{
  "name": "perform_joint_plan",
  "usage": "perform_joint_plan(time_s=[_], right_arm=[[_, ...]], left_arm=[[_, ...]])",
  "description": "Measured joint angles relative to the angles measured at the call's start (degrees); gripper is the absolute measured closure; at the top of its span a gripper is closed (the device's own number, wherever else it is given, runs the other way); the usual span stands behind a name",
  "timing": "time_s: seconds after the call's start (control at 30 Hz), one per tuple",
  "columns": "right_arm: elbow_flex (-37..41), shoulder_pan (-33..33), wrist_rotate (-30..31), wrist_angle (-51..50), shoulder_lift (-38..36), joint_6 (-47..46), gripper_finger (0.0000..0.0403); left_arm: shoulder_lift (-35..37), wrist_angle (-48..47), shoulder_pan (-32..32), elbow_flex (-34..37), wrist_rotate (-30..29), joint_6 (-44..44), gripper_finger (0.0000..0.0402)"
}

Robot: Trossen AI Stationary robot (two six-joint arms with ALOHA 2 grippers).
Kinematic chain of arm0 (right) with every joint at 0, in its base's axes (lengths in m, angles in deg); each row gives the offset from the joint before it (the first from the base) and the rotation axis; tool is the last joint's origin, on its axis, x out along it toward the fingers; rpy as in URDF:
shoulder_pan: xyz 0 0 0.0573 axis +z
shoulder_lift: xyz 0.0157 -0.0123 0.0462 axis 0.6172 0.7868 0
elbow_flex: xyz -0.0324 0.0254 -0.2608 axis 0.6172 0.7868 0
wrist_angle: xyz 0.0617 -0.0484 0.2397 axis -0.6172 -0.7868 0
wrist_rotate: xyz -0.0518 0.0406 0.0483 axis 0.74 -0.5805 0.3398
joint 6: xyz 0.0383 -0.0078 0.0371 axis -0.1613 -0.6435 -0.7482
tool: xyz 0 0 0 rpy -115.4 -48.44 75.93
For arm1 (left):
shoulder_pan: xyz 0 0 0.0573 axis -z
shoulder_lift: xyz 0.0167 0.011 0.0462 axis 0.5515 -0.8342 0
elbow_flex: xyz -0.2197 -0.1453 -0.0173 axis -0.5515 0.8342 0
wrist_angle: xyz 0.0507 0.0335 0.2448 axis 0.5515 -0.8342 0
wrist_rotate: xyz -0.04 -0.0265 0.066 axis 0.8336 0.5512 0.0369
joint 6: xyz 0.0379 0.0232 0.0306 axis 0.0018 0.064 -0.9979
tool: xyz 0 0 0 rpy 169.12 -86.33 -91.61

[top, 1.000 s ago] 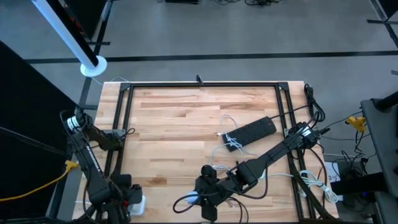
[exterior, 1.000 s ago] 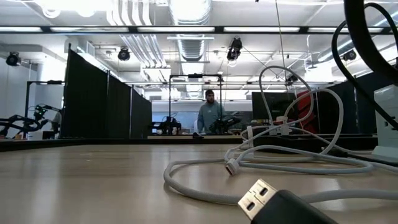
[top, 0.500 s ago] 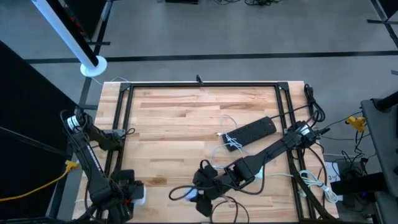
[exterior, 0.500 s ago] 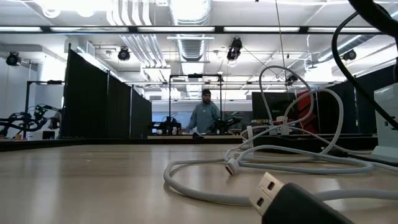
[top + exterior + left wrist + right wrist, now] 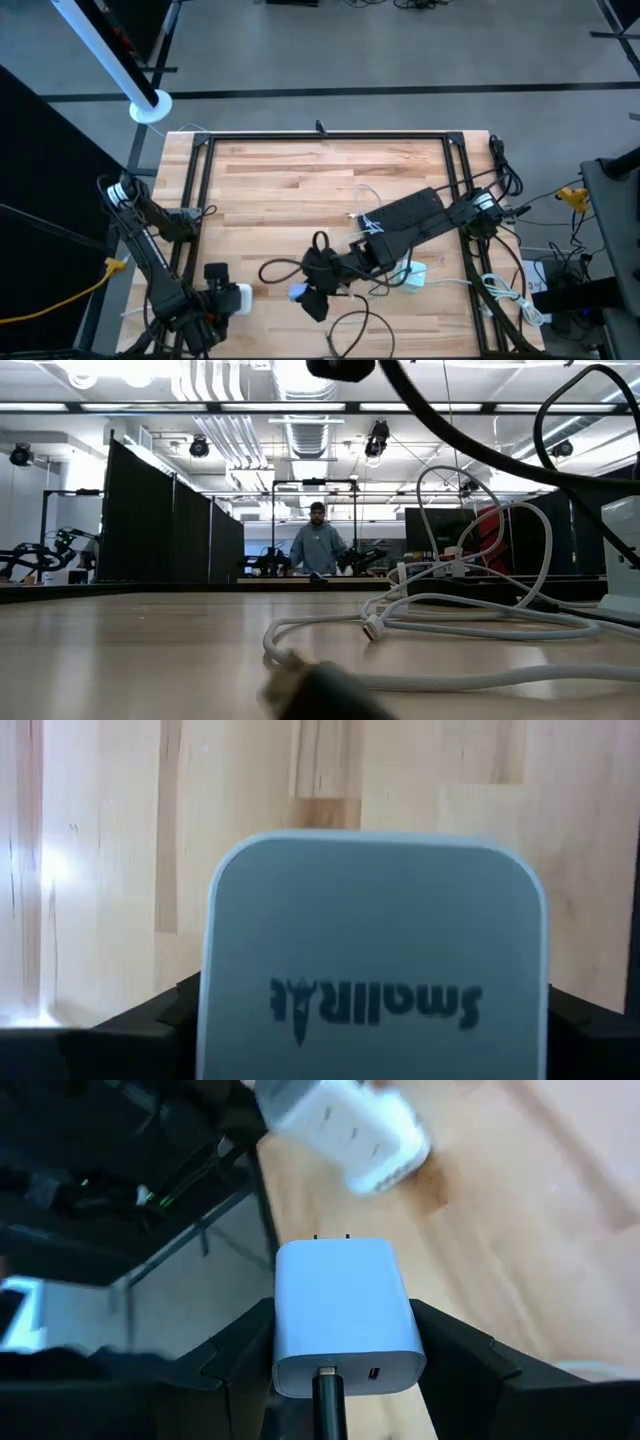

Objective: Plug in charger cables
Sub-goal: Insert the purple charger adapter into the left white outlet extension

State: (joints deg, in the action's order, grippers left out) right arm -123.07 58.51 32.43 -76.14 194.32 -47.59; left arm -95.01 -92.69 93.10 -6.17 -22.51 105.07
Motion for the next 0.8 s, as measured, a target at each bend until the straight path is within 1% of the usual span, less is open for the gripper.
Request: perform_joint_plan(time_s=[0.07,0.13,0.23,0.3,0.37,0.43,0.57,0.8], right_arm=[[0.1,-0.9,-4.4,2.9,2.1,-1.9,0.0212],[0.1,-1.8,-8.7,9.7,5.4,-3.5,0.0212],[0.2,-2.9,-13.3,26.6,11.1,-6.4,0.0212],[0.2,-3.6,-14.1,38.4,15.1,-9.7,0.0212],[0.1,-4.3,-14.2,47.0,18.8,-13.4,0.0212],[0.2,-5.1,-14.1,49.8,21.8,-16.2,0.0212],[0.3,-6.2,-12.7,50.2,24.9,-18.5,0.0212],[0.2,-6.5,-9.9,52.7,25.4,-19.6,0.0212]], left_arm=[[0.0,0.3,0.5,1.0,-0.3,-0.4,0.0104],[0.1,1.2,1.0,2.0,-0.6,-0.6,0.0102],[0.1,2.0,1.7,2.8,-1.5,-0.6,0.0102],[0.1,2.1,2.0,2.9,-1.6,-0.6,0.0102],[0.0,2.2,2.1,2.9,-1.8,-0.6,0.0102],[0.0,2.3,2.1,2.9,-1.8,-0.6,0.0102],[0.0,2.3,2.3,3.0,-1.9,-0.6,0.0102],[0.0,2.4,2.4,3.0,-2.2,-0.6,0.0102]])
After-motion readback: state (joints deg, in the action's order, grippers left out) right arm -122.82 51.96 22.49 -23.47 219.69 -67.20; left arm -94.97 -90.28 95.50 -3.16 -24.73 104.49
